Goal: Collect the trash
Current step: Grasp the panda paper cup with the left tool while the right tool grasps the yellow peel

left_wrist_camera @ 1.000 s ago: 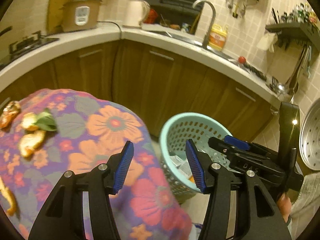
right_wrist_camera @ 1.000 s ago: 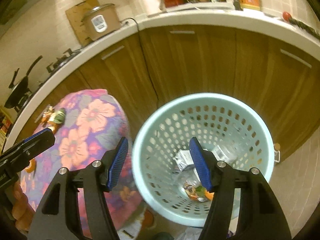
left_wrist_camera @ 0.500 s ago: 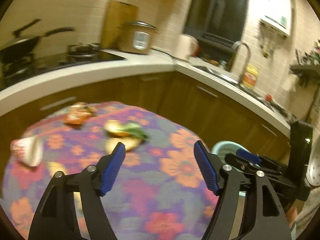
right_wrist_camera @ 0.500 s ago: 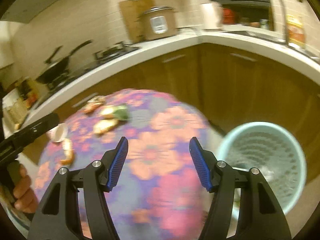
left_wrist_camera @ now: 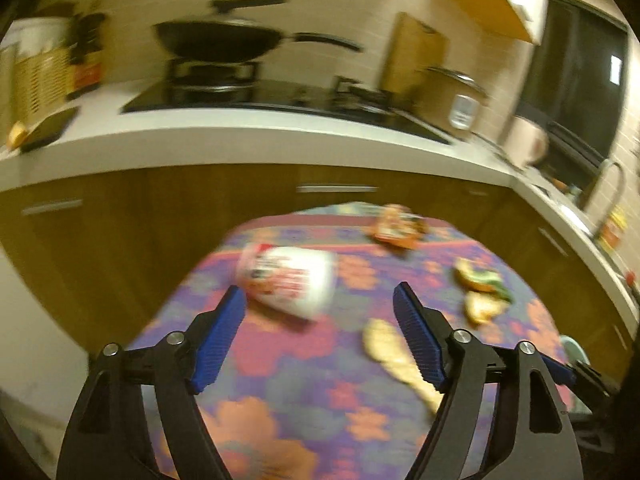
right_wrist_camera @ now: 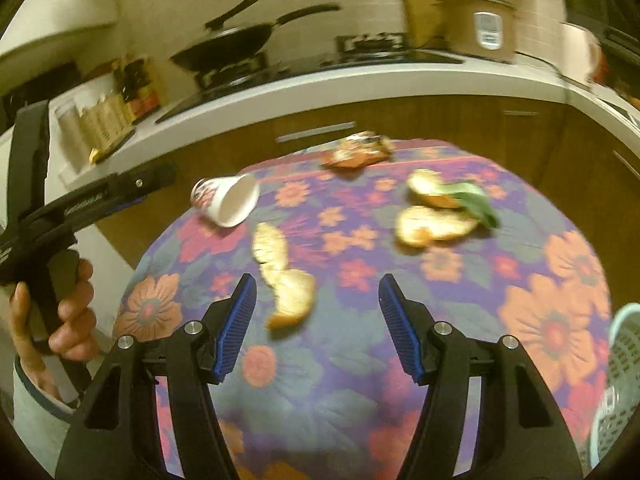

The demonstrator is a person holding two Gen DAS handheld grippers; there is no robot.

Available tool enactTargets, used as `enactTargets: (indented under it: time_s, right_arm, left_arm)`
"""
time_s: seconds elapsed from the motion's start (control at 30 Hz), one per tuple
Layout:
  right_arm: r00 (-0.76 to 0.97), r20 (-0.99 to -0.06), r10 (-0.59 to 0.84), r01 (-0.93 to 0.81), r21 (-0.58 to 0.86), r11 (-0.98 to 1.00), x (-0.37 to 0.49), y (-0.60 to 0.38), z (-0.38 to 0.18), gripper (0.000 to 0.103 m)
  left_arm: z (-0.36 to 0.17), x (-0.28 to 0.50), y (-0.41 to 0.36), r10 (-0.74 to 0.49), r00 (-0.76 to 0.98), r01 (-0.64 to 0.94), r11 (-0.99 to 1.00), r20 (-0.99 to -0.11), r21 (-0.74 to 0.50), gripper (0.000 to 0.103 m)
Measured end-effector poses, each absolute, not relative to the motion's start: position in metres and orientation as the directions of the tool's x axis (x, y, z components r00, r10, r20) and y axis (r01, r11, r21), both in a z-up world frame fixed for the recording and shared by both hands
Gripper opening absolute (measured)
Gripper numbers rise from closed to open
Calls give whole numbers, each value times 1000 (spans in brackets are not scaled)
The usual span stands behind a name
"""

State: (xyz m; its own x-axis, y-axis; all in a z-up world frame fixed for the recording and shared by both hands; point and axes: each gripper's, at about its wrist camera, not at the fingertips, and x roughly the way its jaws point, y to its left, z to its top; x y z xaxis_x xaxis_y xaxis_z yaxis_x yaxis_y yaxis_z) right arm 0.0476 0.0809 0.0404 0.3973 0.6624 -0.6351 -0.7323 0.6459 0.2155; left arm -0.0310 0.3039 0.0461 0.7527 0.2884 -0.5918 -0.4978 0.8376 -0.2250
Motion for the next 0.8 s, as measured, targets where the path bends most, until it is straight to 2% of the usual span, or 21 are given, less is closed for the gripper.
enactTargets:
  time_s: [0.17, 0.33, 0.57, 0.7, 0.8]
  right_arm:
    - [372, -657, 656, -737, 221, 638, 54, 112, 24, 60]
    - [363, -686, 631, -730, 210, 650, 62, 124, 9, 60]
    - [333, -708, 622, -725, 229, 649, 71, 132, -4, 60]
    - [316, -729, 607, -739, 212, 640, 69, 140, -8, 60]
    - [313, -732, 605, -742, 209, 637, 70, 143, -8, 60]
  left_arm:
    - [26, -24, 338, 261, 735, -509, 822, -626, -254, 77]
    - [7, 7, 356, 264, 693, -511, 836, -671, -200, 79]
    - [-8, 26, 394, 163, 702, -514, 789, -693, -336, 79]
    - [-9, 34, 385, 143, 709, -483, 812, -690, -328, 79]
    - [-7, 39, 369, 154, 703, -454, 849, -694, -272, 81]
